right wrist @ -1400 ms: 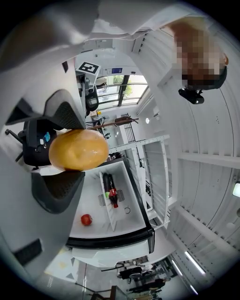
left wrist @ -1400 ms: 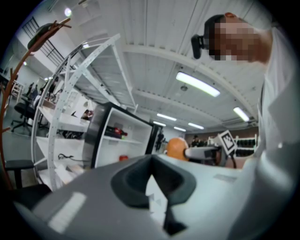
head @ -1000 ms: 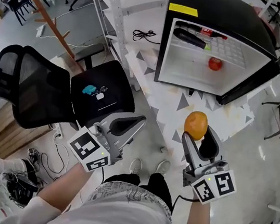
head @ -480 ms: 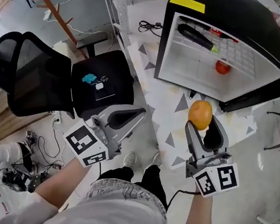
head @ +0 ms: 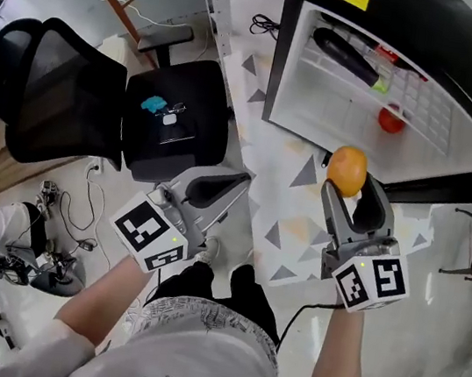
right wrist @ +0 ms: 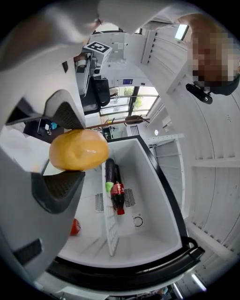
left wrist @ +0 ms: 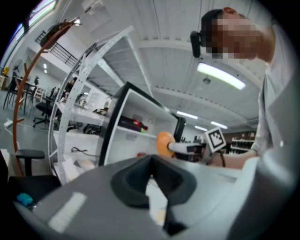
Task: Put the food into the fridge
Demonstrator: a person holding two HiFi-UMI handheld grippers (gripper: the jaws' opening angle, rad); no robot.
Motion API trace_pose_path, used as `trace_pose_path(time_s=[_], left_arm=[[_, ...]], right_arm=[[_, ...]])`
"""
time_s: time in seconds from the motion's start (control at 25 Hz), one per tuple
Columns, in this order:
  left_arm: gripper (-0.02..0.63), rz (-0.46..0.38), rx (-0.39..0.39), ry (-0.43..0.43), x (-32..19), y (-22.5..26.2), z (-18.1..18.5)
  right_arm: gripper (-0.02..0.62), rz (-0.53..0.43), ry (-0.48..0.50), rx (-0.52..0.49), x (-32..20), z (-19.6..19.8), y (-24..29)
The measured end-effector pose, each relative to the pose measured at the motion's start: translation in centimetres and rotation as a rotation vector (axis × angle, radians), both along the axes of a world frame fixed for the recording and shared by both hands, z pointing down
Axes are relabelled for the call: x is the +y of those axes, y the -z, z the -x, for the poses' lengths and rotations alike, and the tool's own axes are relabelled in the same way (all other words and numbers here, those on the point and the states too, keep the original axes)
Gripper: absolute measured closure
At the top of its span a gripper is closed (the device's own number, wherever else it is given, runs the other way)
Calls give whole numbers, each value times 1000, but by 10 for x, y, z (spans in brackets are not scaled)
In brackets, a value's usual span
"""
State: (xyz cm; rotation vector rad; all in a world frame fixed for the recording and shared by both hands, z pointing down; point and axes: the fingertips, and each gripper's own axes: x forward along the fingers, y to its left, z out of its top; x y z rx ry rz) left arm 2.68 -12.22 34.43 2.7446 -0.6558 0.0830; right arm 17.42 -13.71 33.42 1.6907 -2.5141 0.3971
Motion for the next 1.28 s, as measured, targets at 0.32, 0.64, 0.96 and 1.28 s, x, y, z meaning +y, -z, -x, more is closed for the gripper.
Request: trace_pose_path(time_s=[0.32, 0.64, 0.96, 1.28], left_arm=[[601, -1, -11, 56, -20, -22, -20], [601, -15, -11, 89, -28, -45, -26], [601, -21, -15, 131, -34, -64, -23], [601, -14, -5, 162, -45, -85, -26]], right_arm=[[328, 40, 47, 45, -37, -21, -42], [328, 55, 92, 144, -70, -28, -78], [328, 86, 125, 255, -100, -34, -114], [328, 106, 136, 336, -120, -45, -145]])
